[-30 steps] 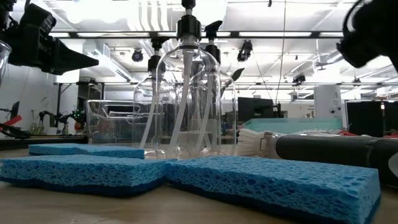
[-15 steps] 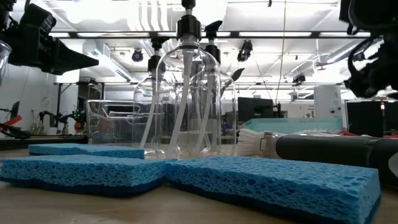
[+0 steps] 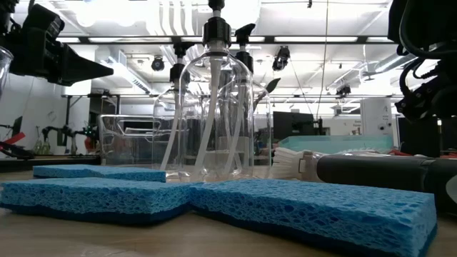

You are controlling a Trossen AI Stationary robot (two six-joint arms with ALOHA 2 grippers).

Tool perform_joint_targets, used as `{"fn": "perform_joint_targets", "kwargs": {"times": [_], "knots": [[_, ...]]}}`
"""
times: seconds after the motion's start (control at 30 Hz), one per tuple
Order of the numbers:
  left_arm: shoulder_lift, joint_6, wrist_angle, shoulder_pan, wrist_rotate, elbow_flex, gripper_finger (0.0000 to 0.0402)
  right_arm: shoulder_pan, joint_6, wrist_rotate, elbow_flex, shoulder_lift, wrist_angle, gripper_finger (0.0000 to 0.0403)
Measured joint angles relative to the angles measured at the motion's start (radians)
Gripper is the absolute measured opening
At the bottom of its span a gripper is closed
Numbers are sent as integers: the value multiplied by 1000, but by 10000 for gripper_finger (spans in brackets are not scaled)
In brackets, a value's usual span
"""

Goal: Pick & Place Kitchen Sink Supplies
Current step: Put the red dish brush into the green bin

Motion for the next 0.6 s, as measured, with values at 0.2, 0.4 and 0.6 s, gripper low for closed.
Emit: {"fn": "perform_joint_targets", "kwargs": {"times": [0.2, 0.4, 0.6], "knots": [[0, 0, 0, 0, 0, 0, 0, -1, -19, 3, 0, -1, 1, 86], [0, 0, 0, 0, 0, 0, 0, -1, -44, 3, 0, -17, -1, 42], [0, 0, 0, 0, 0, 0, 0, -7, -59, 3, 8, -81, -4, 47]]}}
